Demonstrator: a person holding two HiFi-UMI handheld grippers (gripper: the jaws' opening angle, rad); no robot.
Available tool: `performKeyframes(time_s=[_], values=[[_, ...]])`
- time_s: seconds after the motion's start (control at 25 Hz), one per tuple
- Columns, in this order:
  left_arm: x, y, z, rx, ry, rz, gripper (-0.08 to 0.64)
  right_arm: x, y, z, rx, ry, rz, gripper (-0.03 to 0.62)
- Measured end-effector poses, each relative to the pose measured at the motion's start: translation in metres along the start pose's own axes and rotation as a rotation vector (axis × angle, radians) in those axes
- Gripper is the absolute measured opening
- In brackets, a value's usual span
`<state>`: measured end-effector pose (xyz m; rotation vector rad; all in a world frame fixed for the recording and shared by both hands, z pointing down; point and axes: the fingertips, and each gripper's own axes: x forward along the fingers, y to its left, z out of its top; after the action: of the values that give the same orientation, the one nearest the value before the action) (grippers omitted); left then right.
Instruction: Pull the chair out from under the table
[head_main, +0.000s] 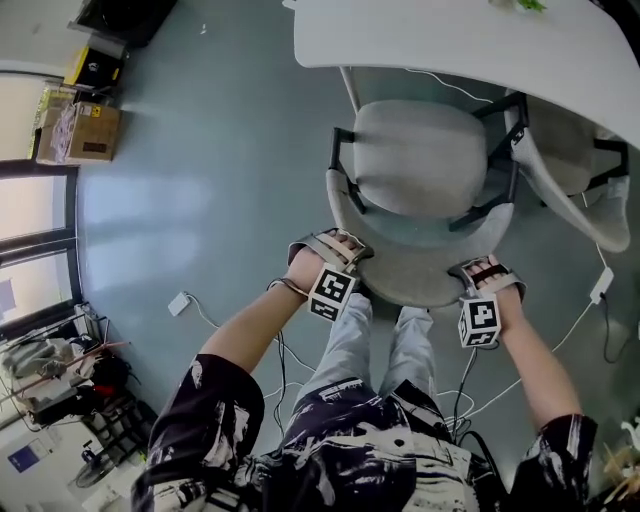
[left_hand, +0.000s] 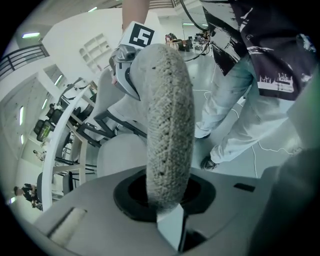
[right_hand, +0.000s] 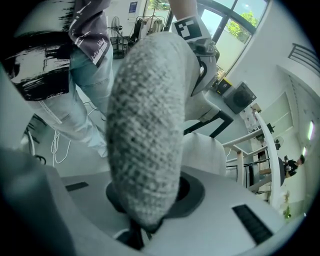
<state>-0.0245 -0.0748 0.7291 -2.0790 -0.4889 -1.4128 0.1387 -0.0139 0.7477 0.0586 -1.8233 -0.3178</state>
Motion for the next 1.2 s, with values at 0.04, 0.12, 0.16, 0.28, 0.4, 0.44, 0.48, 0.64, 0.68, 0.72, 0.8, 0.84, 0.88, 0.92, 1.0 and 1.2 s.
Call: performKeyframes(time_s=[0.04,0.12,0.16,0.28,0.4,0.44,0.48,0.64,0.68,0.72,0.8,0.84,0.88,0.92,1.0,1.2], values=[[-0.001,-0.009,0.005,0.0,0.001,-0.003,0.069,-0.002,0.01,0.004,0.001,0.001,0.002,0.046],[-0.004,-0.029,0.014,0.007,0.002,-0.012,0.069,-0.004,0.031,0.015,0.005,0.003,0.008,0.046],[-0.006,-0.039,0.018,0.012,0.003,-0.019,0.069,-0.006,0.041,0.02,0.007,0.004,0.009,0.046],[-0.011,-0.069,0.029,0.015,0.008,-0.037,0.068,-0.01,0.07,0.038,0.009,0.006,0.011,0.046],[-0.017,-0.097,0.038,0.006,0.012,-0.047,0.069,-0.014,0.096,0.056,0.001,0.005,0.014,0.046],[-0.018,-0.104,0.042,0.005,0.012,-0.05,0.069,-0.015,0.102,0.059,-0.006,0.008,0.012,0.046],[-0.019,-0.111,0.045,0.003,0.01,-0.054,0.067,-0.016,0.109,0.061,-0.013,0.01,0.011,0.046],[-0.02,-0.135,0.06,-0.002,0.011,-0.068,0.067,-0.019,0.133,0.069,-0.02,0.01,0.016,0.046],[-0.02,-0.14,0.063,-0.005,0.013,-0.071,0.067,-0.02,0.139,0.07,-0.021,0.01,0.018,0.046],[-0.02,-0.145,0.067,-0.008,0.013,-0.074,0.067,-0.021,0.144,0.071,-0.021,0.01,0.02,0.046],[-0.021,-0.154,0.073,-0.014,0.014,-0.079,0.067,-0.023,0.154,0.074,-0.021,0.01,0.023,0.046],[-0.022,-0.159,0.076,-0.016,0.013,-0.082,0.067,-0.025,0.159,0.075,-0.022,0.01,0.023,0.046],[-0.023,-0.164,0.079,-0.019,0.011,-0.085,0.067,-0.027,0.163,0.078,-0.022,0.01,0.024,0.048],[-0.025,-0.169,0.082,-0.022,0.009,-0.087,0.067,-0.029,0.167,0.081,-0.022,0.01,0.024,0.048],[-0.03,-0.179,0.085,-0.028,0.006,-0.091,0.067,-0.032,0.173,0.088,-0.016,0.013,0.024,0.048],[-0.029,-0.188,0.089,-0.037,0.003,-0.098,0.067,-0.032,0.185,0.091,-0.007,0.012,0.032,0.05]])
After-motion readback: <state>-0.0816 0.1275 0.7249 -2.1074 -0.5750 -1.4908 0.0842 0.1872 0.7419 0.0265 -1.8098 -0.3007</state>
